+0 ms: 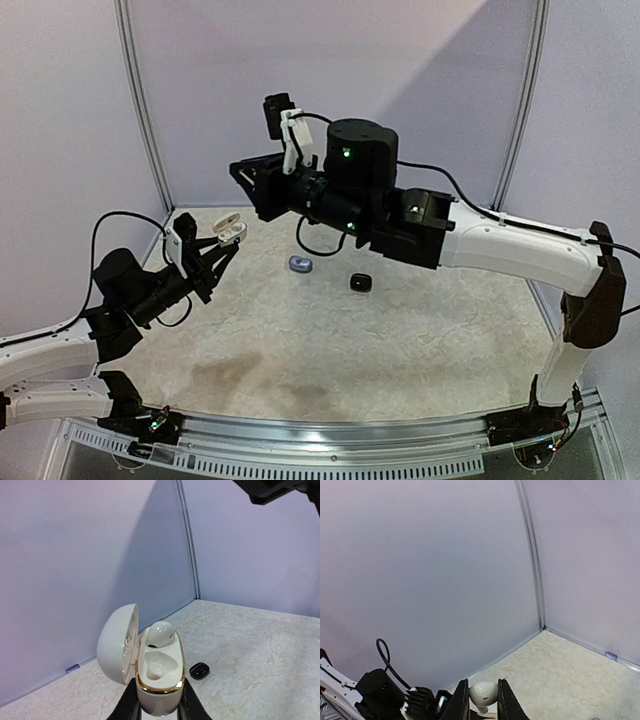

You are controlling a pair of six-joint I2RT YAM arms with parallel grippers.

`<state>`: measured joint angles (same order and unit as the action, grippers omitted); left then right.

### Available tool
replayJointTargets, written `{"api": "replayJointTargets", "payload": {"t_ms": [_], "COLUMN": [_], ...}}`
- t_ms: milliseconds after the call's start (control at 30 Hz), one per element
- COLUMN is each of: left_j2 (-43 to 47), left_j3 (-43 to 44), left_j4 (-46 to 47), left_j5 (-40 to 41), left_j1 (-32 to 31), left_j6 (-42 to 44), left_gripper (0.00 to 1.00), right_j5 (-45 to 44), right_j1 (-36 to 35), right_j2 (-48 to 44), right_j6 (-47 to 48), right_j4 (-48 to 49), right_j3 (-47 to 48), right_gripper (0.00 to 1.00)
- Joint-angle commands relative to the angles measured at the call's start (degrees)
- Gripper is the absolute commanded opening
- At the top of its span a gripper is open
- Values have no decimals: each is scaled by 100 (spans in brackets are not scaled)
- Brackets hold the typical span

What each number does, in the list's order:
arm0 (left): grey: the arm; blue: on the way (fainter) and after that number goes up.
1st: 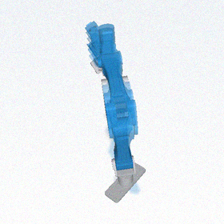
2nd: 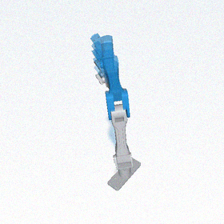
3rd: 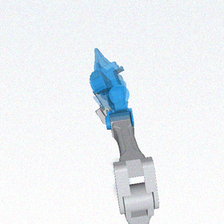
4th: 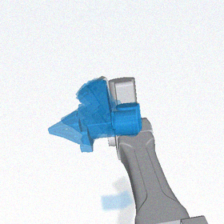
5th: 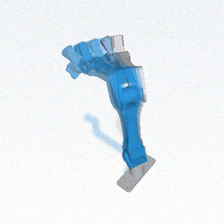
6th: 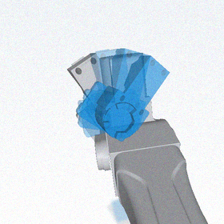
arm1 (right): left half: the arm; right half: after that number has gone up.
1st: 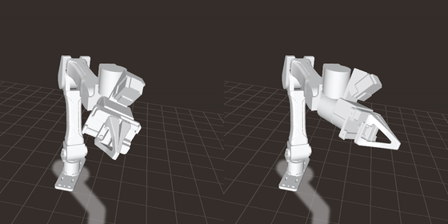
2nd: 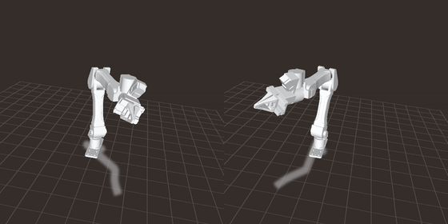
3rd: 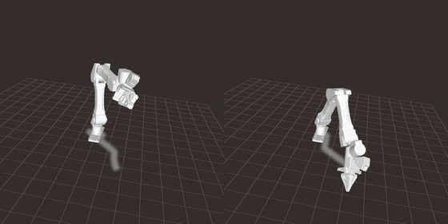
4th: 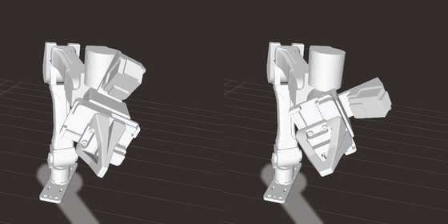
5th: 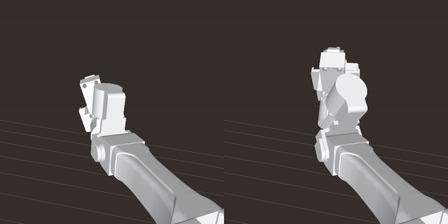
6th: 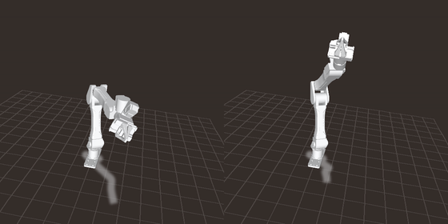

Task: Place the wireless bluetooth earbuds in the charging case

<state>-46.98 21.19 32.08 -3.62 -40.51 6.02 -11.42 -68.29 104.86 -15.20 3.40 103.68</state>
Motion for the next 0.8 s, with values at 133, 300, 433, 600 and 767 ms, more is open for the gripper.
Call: {"api": "replayJointTargets", "payload": {"t_ms": [133, 300, 433, 600, 767], "left_j2": [2, 13, 20, 19, 10], "left_j3": [9, -1, -1, 3, 8], "left_j4": [443, 466, 450, 457, 466], "left_j5": [103, 96, 111, 152, 168], "left_j1": [-65, -62, -64, -66, -62], "left_j6": [89, -47, -107, -190, -187], "left_gripper": [0, 0, 0, 0, 0], "right_j5": [663, 538, 421, 365, 309], "right_j1": [-147, -150, -150, -153, -156], "right_j2": [748, 791, 790, 806, 836], "right_j6": [743, 687, 653, 578, 553], "right_j4": [1740, 1936, 2017, 2083, 2038], "right_j3": [-320, -493, -657, -810, -849], "right_gripper": [0, 0, 0, 0, 0]}}
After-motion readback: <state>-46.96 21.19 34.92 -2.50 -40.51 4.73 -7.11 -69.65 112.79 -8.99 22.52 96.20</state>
